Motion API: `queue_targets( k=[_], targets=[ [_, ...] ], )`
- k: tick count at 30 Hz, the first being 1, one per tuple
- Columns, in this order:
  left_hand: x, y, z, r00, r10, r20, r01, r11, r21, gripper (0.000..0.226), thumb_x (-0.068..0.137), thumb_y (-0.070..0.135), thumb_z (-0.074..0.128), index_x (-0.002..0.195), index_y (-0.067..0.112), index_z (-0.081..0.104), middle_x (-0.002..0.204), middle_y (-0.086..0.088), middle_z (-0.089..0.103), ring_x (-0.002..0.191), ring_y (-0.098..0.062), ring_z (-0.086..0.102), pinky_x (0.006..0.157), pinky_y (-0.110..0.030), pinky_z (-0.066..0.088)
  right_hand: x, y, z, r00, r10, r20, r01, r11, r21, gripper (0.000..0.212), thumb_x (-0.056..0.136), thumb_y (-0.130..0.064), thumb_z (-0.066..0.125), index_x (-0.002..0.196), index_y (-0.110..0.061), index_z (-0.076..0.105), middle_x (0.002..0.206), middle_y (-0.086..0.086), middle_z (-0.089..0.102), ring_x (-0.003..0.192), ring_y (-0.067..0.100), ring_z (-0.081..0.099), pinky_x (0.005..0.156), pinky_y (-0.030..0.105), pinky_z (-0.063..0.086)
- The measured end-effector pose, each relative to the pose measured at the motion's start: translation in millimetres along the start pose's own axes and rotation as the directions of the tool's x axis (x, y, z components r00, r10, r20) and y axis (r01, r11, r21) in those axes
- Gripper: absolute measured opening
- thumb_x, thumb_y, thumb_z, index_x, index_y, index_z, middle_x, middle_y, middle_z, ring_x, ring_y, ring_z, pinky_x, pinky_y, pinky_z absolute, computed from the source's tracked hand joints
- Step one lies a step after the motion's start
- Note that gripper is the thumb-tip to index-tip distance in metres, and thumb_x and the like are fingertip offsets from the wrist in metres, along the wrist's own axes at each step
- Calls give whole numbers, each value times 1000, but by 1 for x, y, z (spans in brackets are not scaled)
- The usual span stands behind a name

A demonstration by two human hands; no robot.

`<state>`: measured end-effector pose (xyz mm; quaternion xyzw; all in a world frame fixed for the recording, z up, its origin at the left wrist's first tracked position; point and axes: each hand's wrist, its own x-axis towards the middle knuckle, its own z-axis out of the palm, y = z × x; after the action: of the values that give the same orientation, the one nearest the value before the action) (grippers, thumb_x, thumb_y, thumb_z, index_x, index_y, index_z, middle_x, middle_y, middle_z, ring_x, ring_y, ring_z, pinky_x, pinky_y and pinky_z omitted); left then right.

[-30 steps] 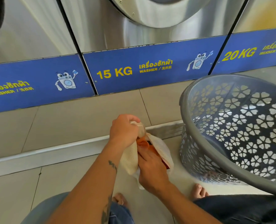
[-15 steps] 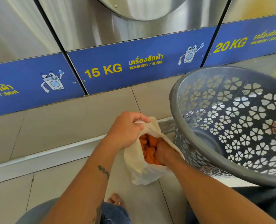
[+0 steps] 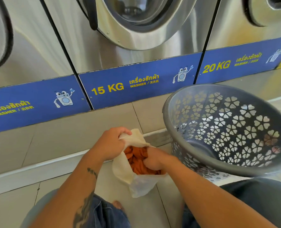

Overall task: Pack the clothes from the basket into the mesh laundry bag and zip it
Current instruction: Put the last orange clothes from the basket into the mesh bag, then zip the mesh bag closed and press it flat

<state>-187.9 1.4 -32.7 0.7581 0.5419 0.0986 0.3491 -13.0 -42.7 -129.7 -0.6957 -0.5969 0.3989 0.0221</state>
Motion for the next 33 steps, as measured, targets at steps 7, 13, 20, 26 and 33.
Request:
queue_targets(
  k=[7,13,20,26,33],
  targets=[
    [-29,-18,-13,999,14,33,-18,992,127,52,91,6,56,130,40,56,130,-2,57,106,-21,58,86,-30,50,-29,-21,-17,960,-8,-281,19,999,35,21,83,-26,55,97,-15,67,100,9,69,90,30,65,82,44,58],
    [-24,-24,-10,998,-49,40,43,989,141,57,90,5,57,136,38,49,137,-4,50,106,-22,52,86,-30,49,-9,-19,-4,969,-60,-238,106,977,185,34,93,-27,58,126,-25,67,119,4,69,102,25,66,88,41,58],
    [-12,-21,-6,959,-199,200,171,974,148,71,85,31,65,146,39,30,144,-5,44,109,-27,56,83,-36,55,19,-28,8,965,-88,-246,143,966,215,15,95,-21,55,90,-25,69,87,1,70,82,22,65,68,34,51],
    [19,-19,-8,931,-366,13,366,928,-64,44,84,53,53,120,30,43,107,0,58,87,-22,63,74,-39,58,29,-22,11,949,-58,-308,167,926,338,16,90,-16,66,78,-26,66,82,-1,68,75,11,60,58,21,42],
    [55,-11,17,973,-220,68,227,966,-120,54,82,12,51,132,32,53,135,2,51,123,-21,48,93,-31,41,34,-19,16,917,-6,-400,198,875,442,20,90,-12,64,74,-25,65,71,-6,63,64,5,55,55,20,40]
  ],
)
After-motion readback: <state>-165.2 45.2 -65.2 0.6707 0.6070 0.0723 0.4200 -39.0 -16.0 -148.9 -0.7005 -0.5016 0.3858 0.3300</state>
